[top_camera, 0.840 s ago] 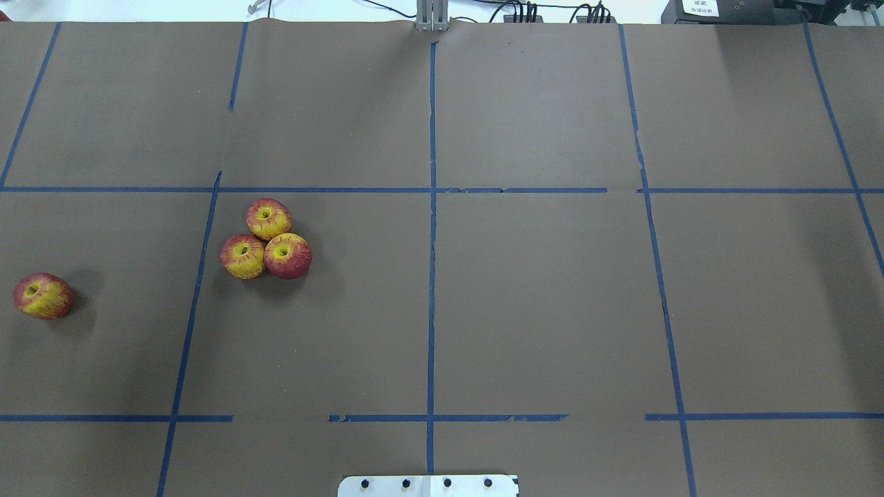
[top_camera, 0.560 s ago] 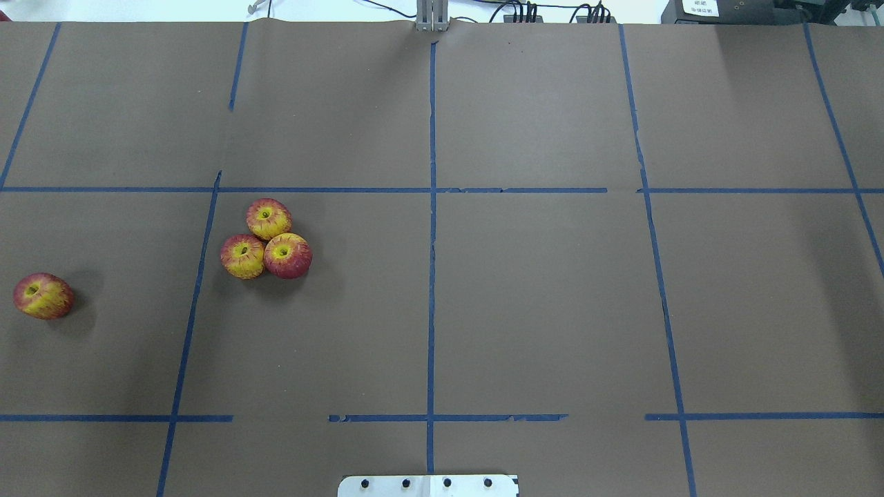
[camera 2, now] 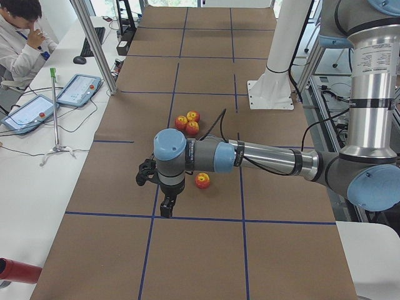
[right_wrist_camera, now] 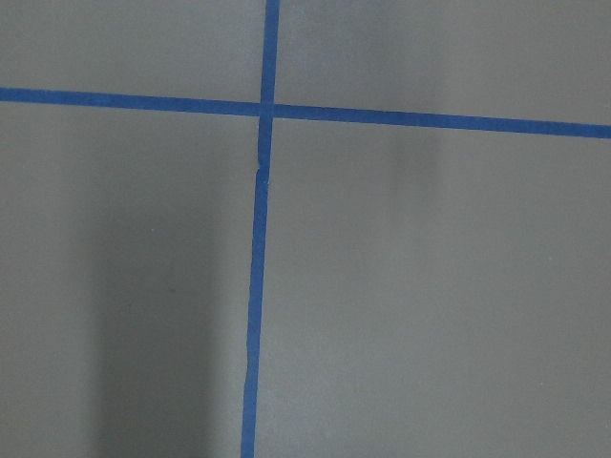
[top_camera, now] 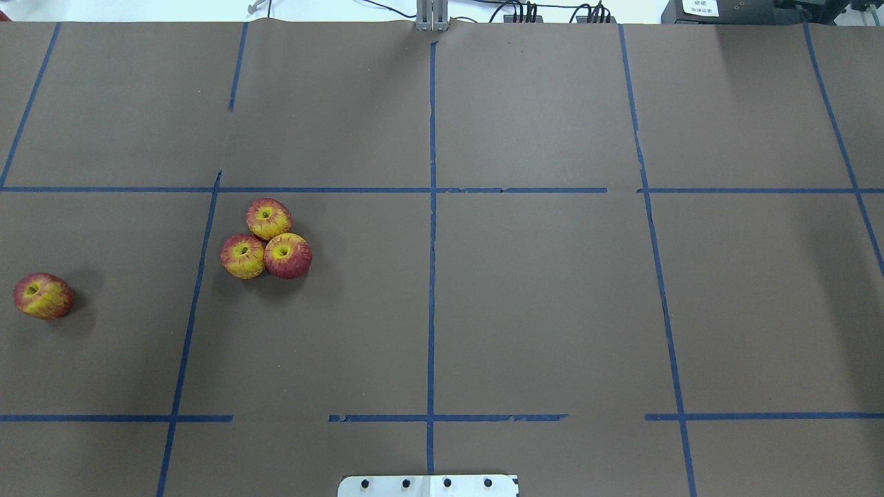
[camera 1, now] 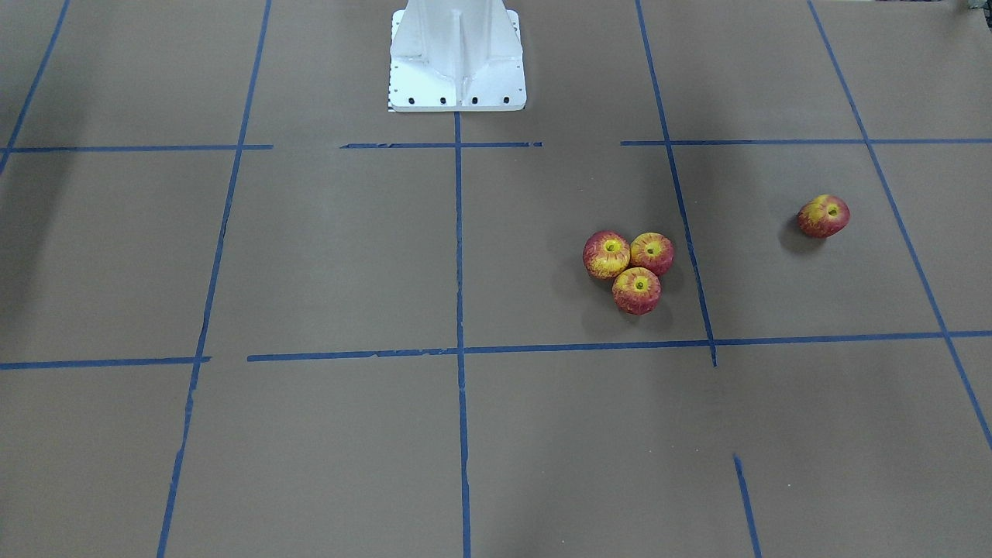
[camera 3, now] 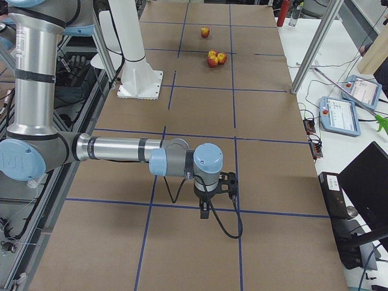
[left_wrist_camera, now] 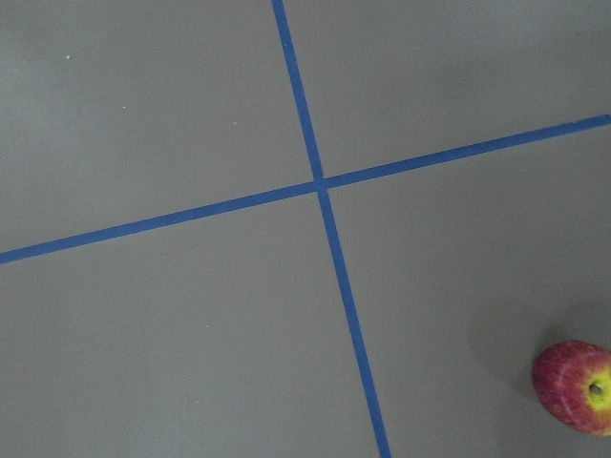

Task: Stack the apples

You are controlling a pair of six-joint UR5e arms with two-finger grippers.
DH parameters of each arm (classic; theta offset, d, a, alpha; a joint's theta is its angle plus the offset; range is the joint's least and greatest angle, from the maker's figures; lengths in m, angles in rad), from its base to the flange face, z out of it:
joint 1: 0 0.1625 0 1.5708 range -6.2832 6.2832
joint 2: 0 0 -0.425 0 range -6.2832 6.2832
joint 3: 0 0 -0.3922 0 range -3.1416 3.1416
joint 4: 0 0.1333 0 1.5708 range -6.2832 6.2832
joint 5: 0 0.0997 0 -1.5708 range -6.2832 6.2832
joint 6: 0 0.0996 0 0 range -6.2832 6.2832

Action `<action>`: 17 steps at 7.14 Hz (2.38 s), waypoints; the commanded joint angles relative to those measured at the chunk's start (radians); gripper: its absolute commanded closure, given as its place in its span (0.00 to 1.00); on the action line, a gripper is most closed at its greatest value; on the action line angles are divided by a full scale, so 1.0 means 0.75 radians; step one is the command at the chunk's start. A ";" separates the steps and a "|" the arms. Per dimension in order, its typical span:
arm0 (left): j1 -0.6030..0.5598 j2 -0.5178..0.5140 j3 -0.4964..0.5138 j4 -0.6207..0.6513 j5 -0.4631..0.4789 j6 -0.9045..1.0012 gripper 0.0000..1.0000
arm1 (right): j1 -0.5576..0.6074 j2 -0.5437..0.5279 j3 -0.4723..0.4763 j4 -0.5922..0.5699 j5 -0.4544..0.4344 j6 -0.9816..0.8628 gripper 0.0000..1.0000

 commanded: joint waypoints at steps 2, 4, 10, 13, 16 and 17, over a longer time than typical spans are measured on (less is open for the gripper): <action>0.334 0.044 0.060 -0.295 -0.240 -0.299 0.00 | 0.000 0.000 0.000 0.000 0.000 0.002 0.00; 0.543 0.065 0.060 -0.502 -0.249 -0.568 0.00 | 0.000 0.000 0.000 0.000 0.000 0.000 0.00; 0.734 0.063 0.107 -0.592 -0.188 -0.913 0.00 | 0.000 0.000 0.000 0.000 0.000 0.002 0.00; 0.777 0.061 0.152 -0.623 -0.186 -0.913 0.00 | 0.000 0.000 0.000 0.000 0.000 0.000 0.00; 0.812 0.048 0.209 -0.670 -0.172 -0.913 0.00 | 0.000 0.000 0.000 0.000 0.000 0.000 0.00; 0.814 0.046 0.219 -0.678 -0.166 -0.913 0.00 | 0.000 0.000 0.000 0.000 0.000 0.000 0.00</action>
